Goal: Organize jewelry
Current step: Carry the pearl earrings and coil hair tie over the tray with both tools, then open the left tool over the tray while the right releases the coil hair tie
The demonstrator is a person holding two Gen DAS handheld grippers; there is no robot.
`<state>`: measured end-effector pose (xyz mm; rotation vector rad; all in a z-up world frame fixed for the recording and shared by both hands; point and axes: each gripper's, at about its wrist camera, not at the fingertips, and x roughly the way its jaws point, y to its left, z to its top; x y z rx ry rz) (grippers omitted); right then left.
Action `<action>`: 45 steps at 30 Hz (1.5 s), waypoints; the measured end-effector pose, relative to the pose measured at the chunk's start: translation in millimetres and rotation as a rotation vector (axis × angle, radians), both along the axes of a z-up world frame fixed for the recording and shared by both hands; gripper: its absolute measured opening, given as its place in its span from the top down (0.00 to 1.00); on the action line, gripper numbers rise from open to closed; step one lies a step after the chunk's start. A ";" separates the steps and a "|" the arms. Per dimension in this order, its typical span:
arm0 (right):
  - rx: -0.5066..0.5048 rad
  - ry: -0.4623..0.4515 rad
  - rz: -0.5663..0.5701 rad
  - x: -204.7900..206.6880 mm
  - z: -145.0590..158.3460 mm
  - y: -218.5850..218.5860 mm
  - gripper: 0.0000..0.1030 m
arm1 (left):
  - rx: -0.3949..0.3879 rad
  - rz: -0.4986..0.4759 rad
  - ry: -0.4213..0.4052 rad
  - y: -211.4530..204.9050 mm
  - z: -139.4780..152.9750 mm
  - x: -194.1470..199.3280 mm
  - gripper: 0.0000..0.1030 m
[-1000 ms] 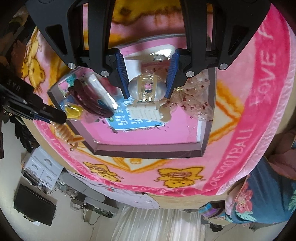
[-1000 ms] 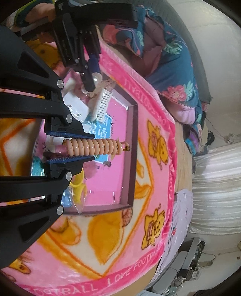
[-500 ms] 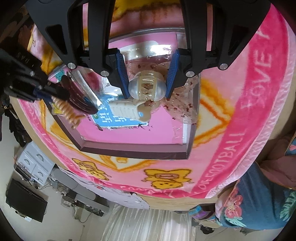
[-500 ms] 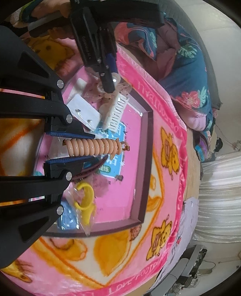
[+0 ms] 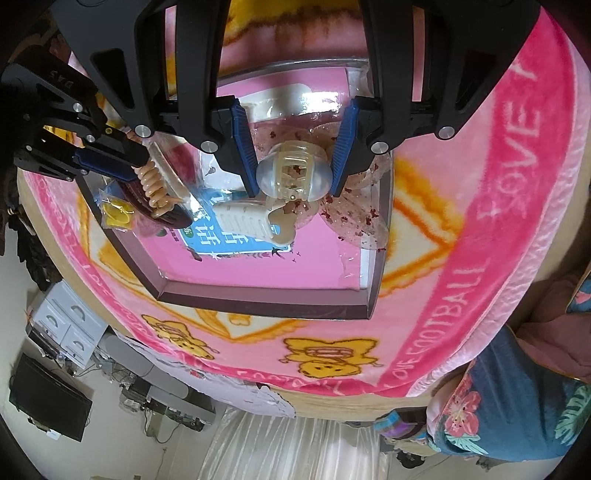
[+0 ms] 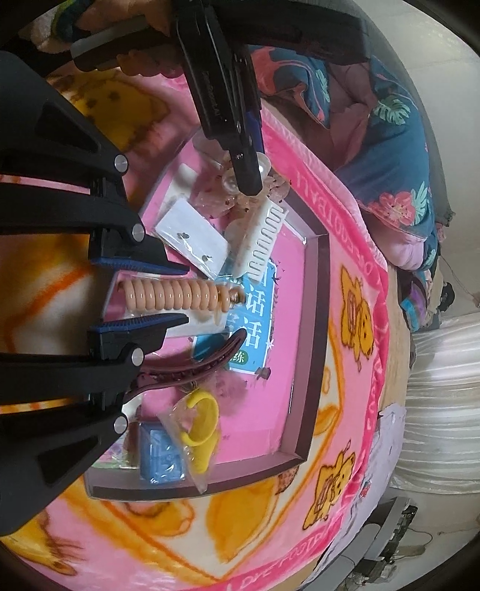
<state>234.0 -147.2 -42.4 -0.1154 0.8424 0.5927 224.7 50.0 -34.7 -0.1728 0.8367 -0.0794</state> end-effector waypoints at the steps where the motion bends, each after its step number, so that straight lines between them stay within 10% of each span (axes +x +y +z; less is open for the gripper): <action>1: 0.006 -0.001 -0.002 -1.1 1.1 -1.8 0.77 | 0.001 -0.002 0.001 0.0 0.0 -0.9 0.70; 12: 0.037 -0.025 -0.034 -18.3 15.8 -25.8 0.67 | 0.003 -0.010 -0.010 -2.1 8.2 -8.5 0.62; 31: 0.048 -0.101 -0.116 -65.0 40.0 -54.4 0.11 | -0.011 -0.008 -0.104 -6.2 57.6 -62.5 0.29; 45: 0.067 -0.116 -0.148 -90.2 49.3 -72.3 0.07 | -0.007 0.002 -0.122 -13.7 68.6 -99.4 0.09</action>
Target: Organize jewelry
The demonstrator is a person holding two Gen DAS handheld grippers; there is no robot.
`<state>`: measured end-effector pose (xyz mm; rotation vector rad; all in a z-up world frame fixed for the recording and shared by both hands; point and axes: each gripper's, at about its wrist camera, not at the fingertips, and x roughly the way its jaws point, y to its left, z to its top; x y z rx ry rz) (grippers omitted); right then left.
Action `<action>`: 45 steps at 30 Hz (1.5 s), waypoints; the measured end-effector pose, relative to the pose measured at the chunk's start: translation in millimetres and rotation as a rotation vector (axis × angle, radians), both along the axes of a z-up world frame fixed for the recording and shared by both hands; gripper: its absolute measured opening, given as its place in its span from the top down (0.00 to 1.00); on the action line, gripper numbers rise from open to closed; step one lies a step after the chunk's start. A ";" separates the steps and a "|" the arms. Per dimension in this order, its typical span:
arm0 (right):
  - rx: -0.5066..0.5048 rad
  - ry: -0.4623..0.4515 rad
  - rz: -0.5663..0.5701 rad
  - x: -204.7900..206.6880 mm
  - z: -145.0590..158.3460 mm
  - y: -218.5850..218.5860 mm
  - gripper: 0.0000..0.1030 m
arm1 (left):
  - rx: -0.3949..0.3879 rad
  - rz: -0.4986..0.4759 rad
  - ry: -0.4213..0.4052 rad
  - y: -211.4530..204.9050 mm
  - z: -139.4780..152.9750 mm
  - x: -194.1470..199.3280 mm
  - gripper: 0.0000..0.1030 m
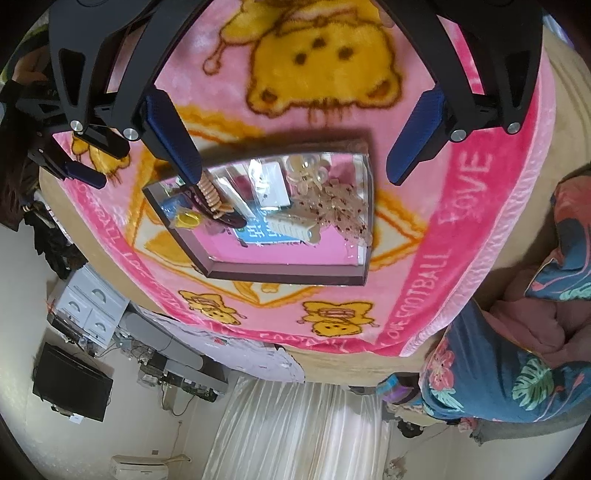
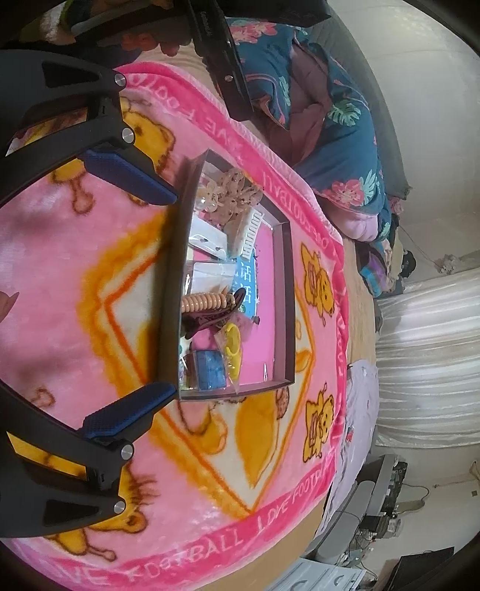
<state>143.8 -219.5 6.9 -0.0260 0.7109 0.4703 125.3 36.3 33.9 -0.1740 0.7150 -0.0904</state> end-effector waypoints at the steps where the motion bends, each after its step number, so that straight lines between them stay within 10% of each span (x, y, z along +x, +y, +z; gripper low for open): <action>1: 0.002 -0.001 -0.004 -2.1 0.6 -1.7 0.07 | 0.000 0.002 0.004 -0.2 -0.5 -2.7 0.09; 45: 0.009 -0.042 -0.031 -44.5 -27.9 -14.5 0.04 | 0.070 0.040 0.000 -11.5 -43.4 -58.4 0.09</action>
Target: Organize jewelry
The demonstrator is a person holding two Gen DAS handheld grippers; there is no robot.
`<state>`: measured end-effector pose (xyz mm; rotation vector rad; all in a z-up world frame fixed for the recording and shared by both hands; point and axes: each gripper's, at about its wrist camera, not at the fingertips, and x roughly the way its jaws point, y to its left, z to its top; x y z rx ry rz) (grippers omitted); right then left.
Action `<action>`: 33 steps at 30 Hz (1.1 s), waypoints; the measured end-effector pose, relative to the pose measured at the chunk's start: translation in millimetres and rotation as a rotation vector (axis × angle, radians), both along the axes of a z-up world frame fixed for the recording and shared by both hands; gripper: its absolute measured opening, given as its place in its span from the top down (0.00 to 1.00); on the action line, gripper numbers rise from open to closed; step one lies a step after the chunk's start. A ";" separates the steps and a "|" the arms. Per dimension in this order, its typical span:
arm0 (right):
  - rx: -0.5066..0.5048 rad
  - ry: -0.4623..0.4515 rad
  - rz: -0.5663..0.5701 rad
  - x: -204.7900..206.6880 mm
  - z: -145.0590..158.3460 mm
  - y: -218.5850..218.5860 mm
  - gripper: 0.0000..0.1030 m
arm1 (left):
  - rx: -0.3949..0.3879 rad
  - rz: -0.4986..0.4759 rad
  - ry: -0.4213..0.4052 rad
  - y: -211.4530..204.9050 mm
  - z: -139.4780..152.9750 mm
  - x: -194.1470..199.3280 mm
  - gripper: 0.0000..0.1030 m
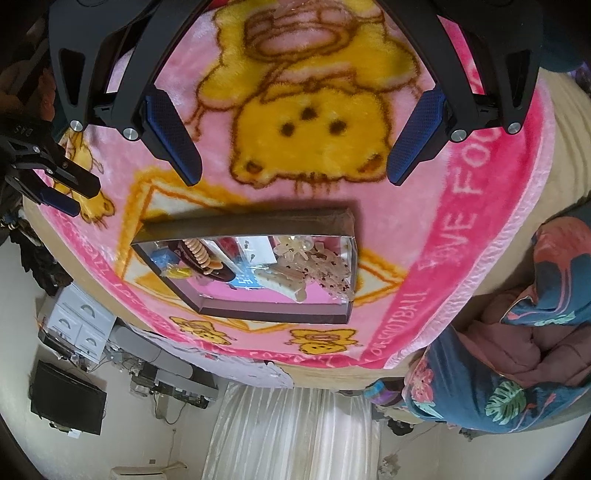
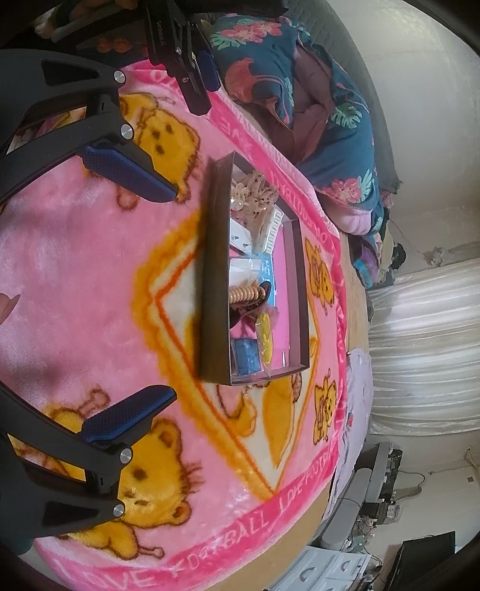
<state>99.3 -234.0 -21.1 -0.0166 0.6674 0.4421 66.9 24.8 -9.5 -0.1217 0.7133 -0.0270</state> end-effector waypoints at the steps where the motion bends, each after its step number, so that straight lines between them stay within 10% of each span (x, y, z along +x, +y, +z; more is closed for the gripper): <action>1: -0.001 -0.001 0.001 -0.4 -0.4 0.4 0.04 | 0.001 0.001 0.000 -0.2 -0.2 -0.2 0.09; 33: -0.008 -0.001 0.013 -1.7 -0.2 4.1 0.04 | 0.012 -0.003 0.012 -2.2 -1.3 -2.4 0.09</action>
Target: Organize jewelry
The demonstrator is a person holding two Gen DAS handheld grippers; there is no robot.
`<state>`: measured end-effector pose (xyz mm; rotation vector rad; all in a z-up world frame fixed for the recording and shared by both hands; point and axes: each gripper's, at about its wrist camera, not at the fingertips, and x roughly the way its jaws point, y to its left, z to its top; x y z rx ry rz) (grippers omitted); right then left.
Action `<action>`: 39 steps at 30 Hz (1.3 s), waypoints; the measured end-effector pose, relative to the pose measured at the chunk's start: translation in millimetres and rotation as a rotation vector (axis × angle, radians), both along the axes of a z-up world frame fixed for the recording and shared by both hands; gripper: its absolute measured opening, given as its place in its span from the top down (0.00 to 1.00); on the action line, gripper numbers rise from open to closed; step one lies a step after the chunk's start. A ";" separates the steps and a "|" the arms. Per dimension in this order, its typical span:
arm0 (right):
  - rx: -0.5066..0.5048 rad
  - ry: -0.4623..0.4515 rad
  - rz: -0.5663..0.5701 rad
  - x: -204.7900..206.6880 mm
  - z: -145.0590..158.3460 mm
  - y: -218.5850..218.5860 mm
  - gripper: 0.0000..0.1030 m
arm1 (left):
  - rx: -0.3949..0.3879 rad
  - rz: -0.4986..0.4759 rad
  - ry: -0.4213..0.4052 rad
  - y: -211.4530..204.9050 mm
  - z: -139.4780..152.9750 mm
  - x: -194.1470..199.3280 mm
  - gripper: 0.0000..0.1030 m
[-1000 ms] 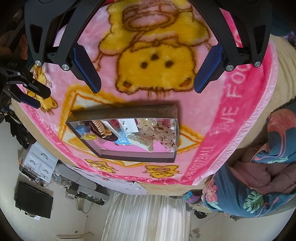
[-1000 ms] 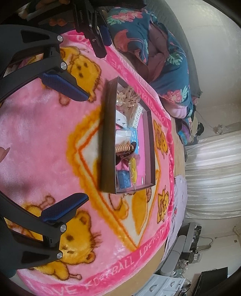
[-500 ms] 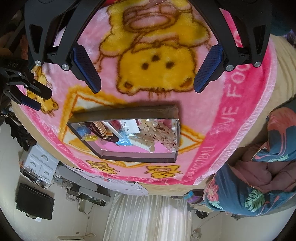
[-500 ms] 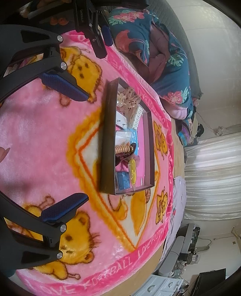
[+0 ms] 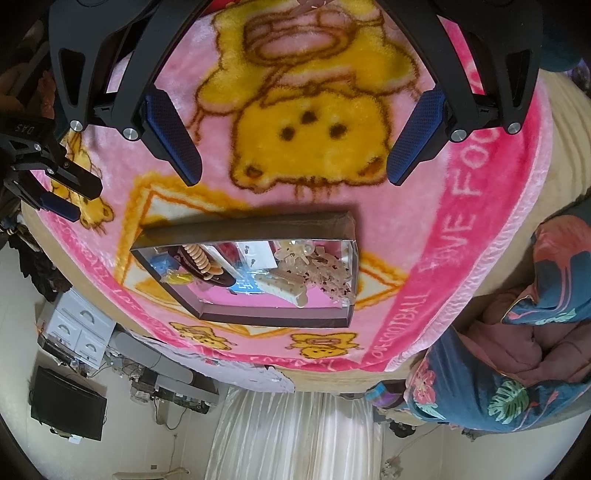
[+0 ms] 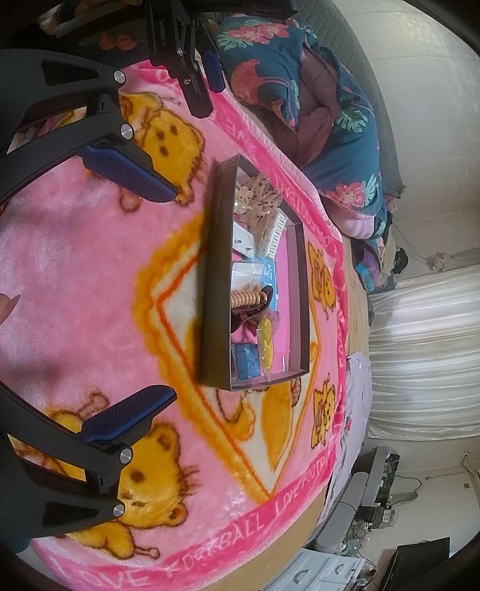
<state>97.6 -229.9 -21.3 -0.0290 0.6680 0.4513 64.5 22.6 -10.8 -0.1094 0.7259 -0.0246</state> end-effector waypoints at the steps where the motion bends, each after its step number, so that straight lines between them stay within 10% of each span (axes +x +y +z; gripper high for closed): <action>1: 0.000 0.000 0.000 0.0 -0.1 0.1 0.04 | 0.001 0.000 0.000 -0.1 0.0 -0.1 0.09; 39: -0.009 0.010 0.008 -0.9 -1.8 2.7 0.04 | 0.003 -0.003 0.010 -0.1 -1.9 -0.2 0.09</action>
